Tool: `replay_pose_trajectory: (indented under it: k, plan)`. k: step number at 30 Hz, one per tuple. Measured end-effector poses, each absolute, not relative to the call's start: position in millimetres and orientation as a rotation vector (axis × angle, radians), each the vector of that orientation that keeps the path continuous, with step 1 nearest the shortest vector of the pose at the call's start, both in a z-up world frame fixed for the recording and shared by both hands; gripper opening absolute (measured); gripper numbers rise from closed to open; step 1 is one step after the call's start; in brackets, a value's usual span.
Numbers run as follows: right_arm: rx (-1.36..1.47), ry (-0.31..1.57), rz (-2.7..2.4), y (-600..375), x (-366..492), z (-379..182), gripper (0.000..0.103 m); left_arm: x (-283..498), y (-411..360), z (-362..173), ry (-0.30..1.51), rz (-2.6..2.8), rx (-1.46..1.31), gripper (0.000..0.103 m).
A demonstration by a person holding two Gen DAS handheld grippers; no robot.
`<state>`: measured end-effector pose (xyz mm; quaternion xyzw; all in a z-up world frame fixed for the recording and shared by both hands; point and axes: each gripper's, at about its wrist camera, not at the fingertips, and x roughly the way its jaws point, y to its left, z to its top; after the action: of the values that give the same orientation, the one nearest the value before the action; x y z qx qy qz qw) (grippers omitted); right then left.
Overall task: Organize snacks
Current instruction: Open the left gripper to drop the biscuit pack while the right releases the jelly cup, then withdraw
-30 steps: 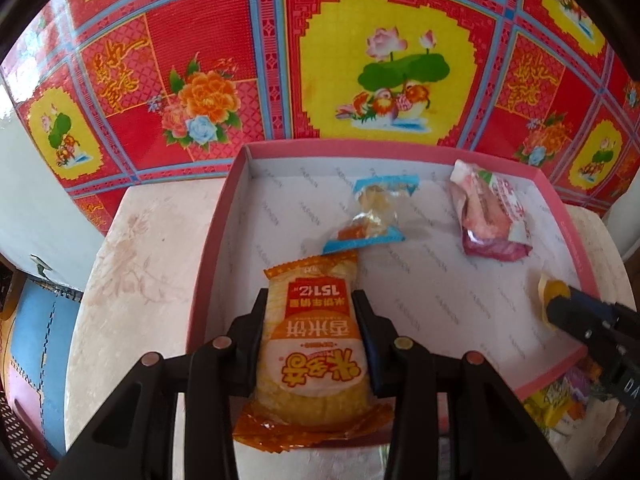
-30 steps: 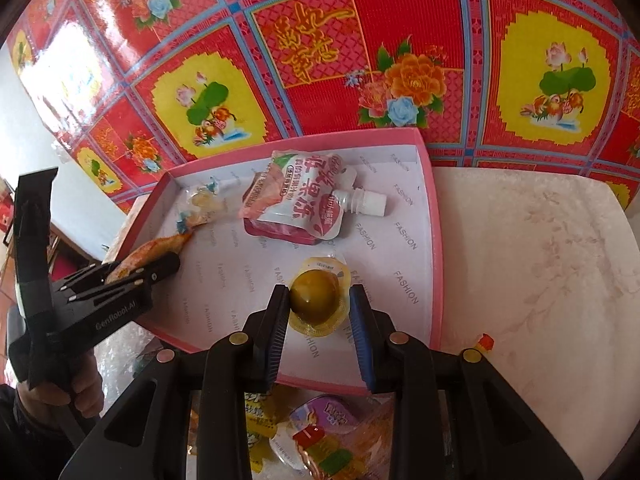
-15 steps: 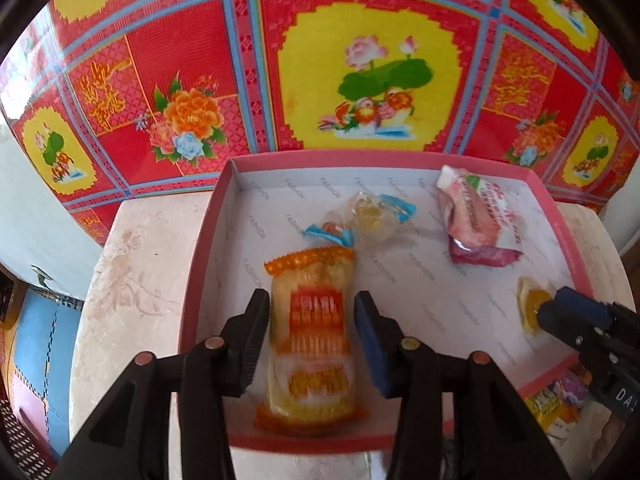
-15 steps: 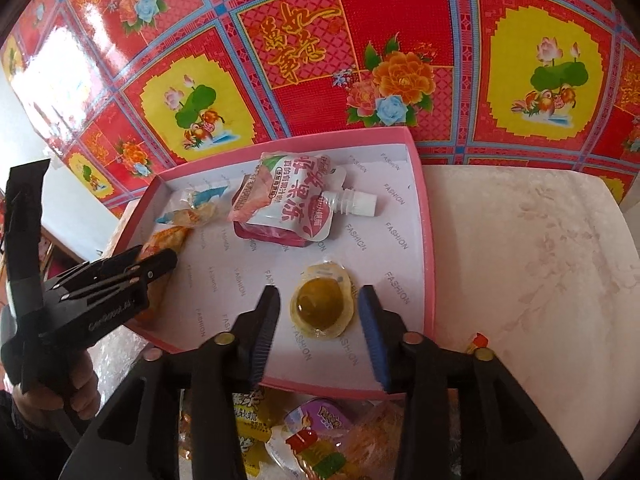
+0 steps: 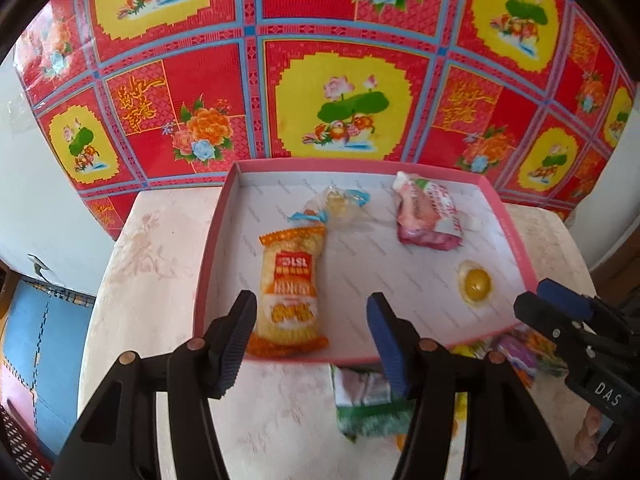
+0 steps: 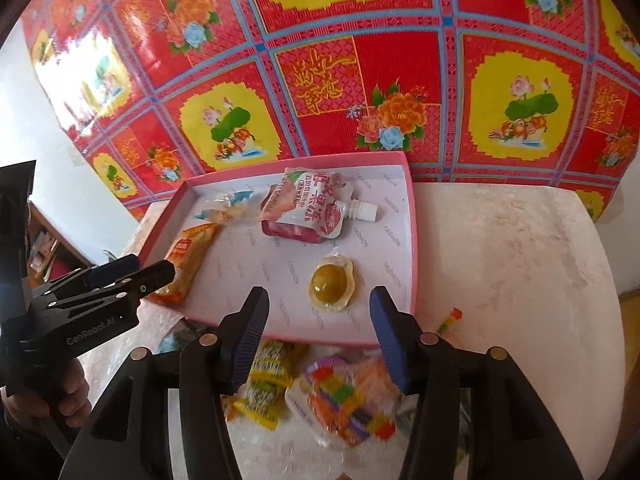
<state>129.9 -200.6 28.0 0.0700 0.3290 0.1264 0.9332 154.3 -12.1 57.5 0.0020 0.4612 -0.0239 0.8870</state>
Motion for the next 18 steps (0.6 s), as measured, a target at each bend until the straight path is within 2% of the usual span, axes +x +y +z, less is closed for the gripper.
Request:
replay_pose_trajectory:
  k: [18]
  plan:
    - [0.129,0.652,0.237,-212.4,79.0,27.1,0.054,112.0,-31.4,46.0,1.060,-0.118,-0.054,0.061]
